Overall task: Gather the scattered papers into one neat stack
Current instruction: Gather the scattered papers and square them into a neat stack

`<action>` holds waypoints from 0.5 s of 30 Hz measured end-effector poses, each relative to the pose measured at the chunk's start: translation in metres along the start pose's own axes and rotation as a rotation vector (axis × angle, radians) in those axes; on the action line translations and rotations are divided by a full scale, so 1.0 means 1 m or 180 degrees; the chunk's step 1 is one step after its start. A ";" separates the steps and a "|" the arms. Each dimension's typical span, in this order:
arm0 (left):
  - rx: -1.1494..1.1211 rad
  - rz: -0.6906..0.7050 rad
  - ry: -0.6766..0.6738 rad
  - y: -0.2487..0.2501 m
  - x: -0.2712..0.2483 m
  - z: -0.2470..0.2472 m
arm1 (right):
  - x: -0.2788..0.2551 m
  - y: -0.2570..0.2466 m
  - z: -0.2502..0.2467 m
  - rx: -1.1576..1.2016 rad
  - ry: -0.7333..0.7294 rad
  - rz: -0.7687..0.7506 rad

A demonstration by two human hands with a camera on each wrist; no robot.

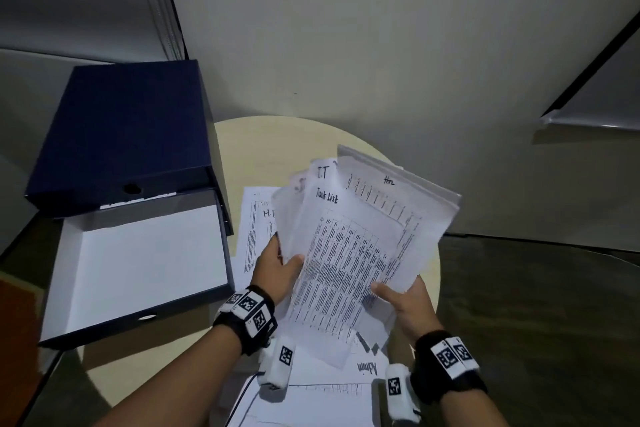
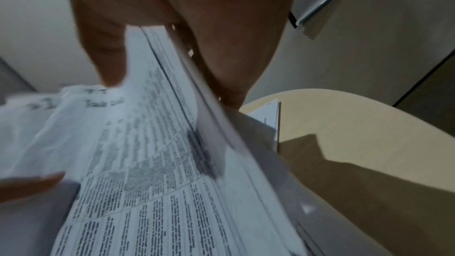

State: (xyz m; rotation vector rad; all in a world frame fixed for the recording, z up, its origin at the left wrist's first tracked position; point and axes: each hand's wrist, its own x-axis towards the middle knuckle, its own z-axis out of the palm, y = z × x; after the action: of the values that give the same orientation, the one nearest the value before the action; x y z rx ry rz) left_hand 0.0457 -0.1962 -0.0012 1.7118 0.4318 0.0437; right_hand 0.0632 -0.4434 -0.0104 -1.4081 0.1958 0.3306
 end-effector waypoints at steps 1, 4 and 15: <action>0.0055 0.0074 -0.0007 0.000 0.002 0.000 | -0.003 -0.004 0.005 0.0030 -0.0009 -0.0021; -0.0070 0.0213 0.0136 0.005 0.004 0.002 | -0.009 -0.012 0.007 -0.0052 0.0081 -0.0240; -0.0160 0.0274 0.0539 0.018 0.005 0.001 | -0.004 -0.010 0.000 0.0032 0.0545 -0.0224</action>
State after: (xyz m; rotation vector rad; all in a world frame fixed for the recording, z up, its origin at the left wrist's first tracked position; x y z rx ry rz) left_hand 0.0551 -0.1973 0.0145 1.6827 0.4778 0.2615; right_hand 0.0634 -0.4449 0.0005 -1.4303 0.2867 0.1507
